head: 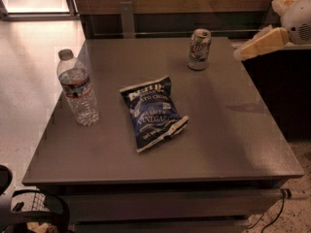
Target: Pick 7up can
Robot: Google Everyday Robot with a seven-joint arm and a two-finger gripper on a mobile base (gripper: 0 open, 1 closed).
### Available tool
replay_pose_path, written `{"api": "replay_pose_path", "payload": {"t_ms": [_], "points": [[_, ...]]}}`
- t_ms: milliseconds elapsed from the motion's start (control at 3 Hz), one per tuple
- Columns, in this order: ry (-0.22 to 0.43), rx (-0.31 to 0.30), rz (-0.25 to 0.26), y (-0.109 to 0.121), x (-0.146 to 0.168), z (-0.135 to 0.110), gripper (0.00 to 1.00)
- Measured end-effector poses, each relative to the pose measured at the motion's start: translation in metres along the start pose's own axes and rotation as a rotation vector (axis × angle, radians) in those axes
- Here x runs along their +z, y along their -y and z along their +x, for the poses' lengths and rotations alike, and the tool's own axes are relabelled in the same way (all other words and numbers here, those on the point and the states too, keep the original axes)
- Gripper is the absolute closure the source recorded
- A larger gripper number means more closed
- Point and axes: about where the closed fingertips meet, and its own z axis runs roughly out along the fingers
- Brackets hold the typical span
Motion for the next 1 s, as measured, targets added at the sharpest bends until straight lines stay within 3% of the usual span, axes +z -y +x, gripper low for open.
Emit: {"api": "replay_pose_path", "payload": {"t_ms": [333,667,1000], "points": [[0.088,0.036,-0.045,0.016,0.038,0.002,0.00],[0.190,0.111,-0.115,0.024,0.083,0.015,0.00],[0.261,0.157,-0.153,0.026,0.109,0.023,0.00]]}}
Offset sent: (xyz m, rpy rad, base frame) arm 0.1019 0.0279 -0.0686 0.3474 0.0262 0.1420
